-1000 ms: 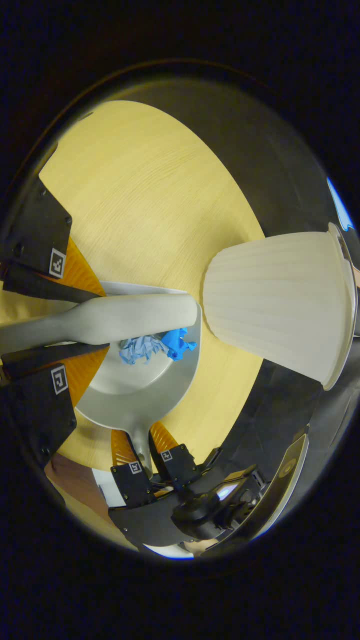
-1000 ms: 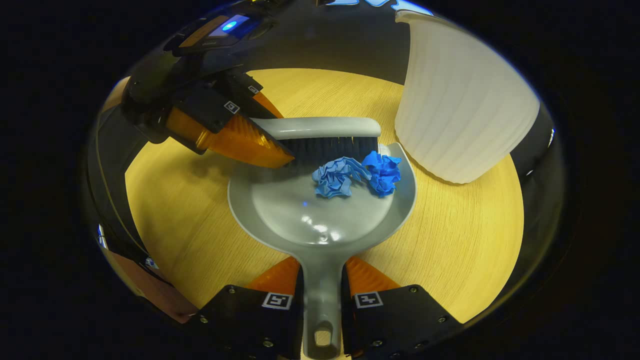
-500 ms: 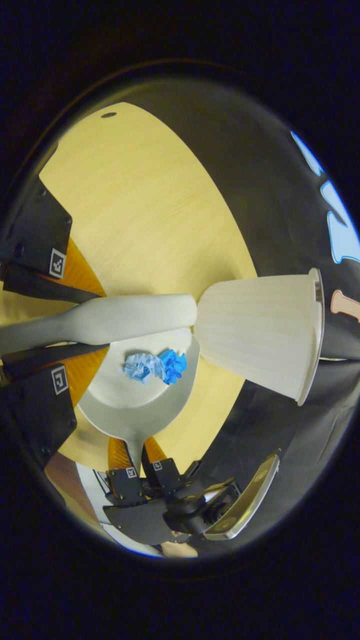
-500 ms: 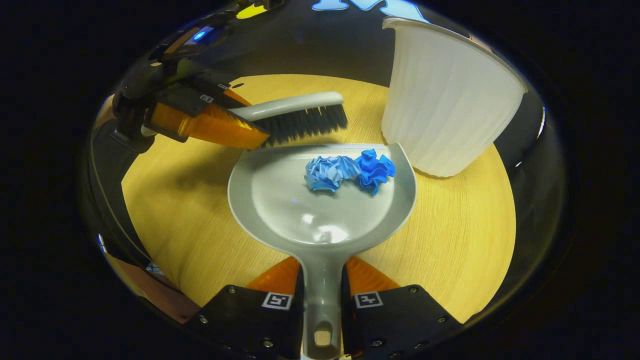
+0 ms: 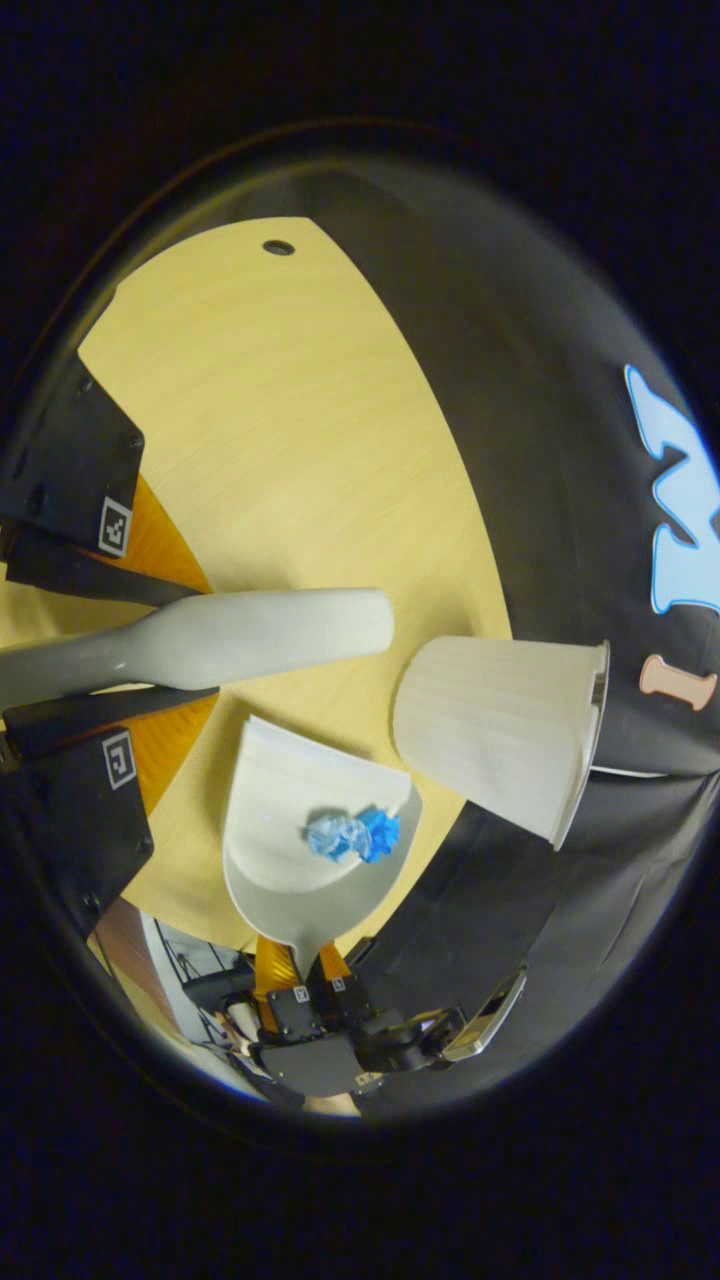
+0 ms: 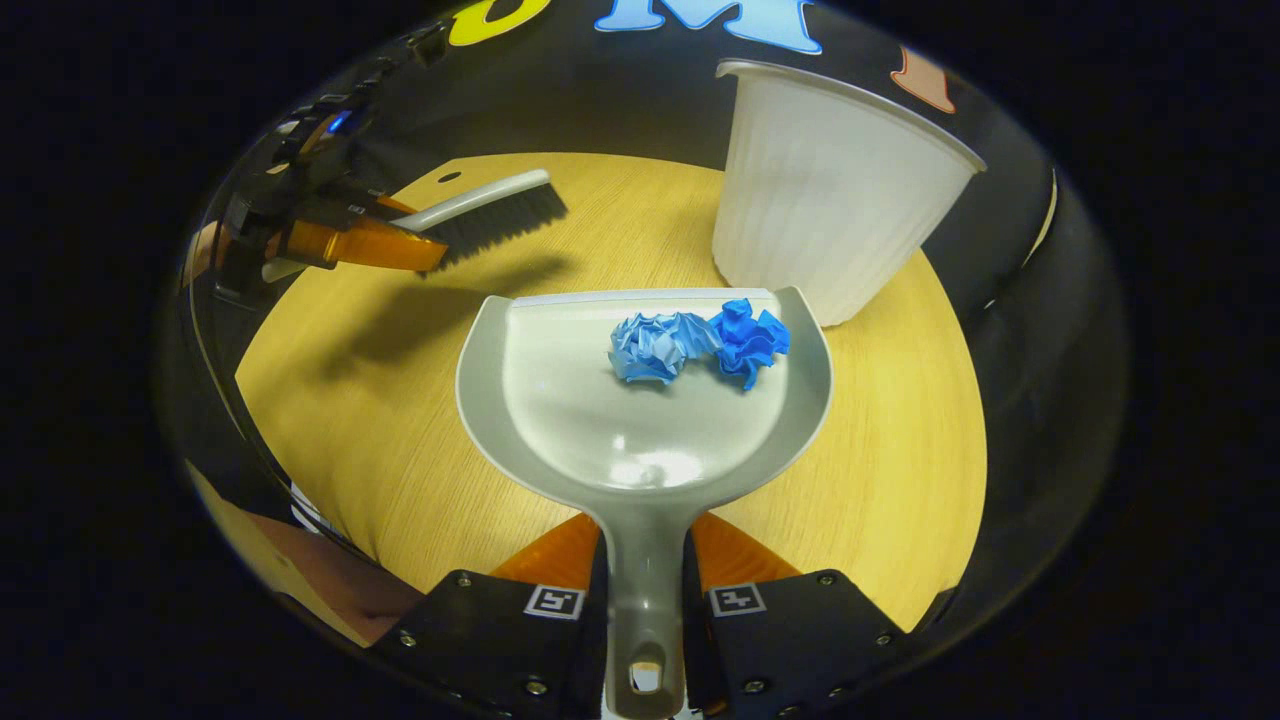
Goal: Pick up the small broom and dustpan from the desktop, sweep the trash into the dustpan with the broom, and then empty the trash into the garbage bin.
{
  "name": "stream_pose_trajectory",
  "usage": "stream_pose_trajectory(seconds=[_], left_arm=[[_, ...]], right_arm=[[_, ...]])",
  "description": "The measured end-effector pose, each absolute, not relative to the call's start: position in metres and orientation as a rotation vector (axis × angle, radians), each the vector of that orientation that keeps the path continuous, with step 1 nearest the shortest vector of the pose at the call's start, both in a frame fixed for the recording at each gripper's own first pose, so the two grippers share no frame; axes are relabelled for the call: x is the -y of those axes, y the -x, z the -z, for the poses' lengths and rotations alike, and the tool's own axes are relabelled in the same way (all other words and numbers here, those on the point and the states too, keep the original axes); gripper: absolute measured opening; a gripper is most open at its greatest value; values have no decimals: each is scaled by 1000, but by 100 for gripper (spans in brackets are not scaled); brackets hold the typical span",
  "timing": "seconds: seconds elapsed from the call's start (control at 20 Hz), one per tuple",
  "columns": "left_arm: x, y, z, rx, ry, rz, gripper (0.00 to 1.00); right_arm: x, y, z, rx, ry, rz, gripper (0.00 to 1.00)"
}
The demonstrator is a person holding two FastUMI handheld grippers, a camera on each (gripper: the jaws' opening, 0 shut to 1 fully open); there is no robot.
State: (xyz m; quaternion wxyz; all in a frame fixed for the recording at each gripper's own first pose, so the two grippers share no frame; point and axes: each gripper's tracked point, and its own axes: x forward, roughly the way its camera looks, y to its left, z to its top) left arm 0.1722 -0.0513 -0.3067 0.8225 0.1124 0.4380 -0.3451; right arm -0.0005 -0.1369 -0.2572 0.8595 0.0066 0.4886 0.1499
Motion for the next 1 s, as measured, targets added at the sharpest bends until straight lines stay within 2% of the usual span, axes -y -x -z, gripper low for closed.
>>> stream_pose_trajectory(seconds=[0.35, 0.5, 0.55, 0.6, 0.65, 0.75, 0.8, 1.0], left_arm=[[-42, -188, 336, -943, -237, 624, 46], [-45, -177, 329, -946, -215, 601, 51], [-50, -173, 327, -942, -213, 599, 49], [-57, -168, 326, -937, -210, 597, 51], [-62, -165, 324, -936, -206, 595, 49], [-70, -163, 323, -931, -205, 588, 46], [-74, -162, 322, -925, -208, 584, 51], [-85, -158, 319, -909, -202, 568, 49]], right_arm=[[183, 12, 212, -1033, -40, -269, 31], [208, 12, 172, -1034, -66, -269, 31], [213, 11, 160, -1034, -72, -269, 31], [216, 10, 148, -1031, -73, -269, 31], [220, 8, 139, -1029, -71, -271, 27], [227, 4, 120, -1030, -65, -276, 31], [233, 0, 110, -1033, -62, -276, 31], [258, -22, 74, -1042, -109, -282, 31]])
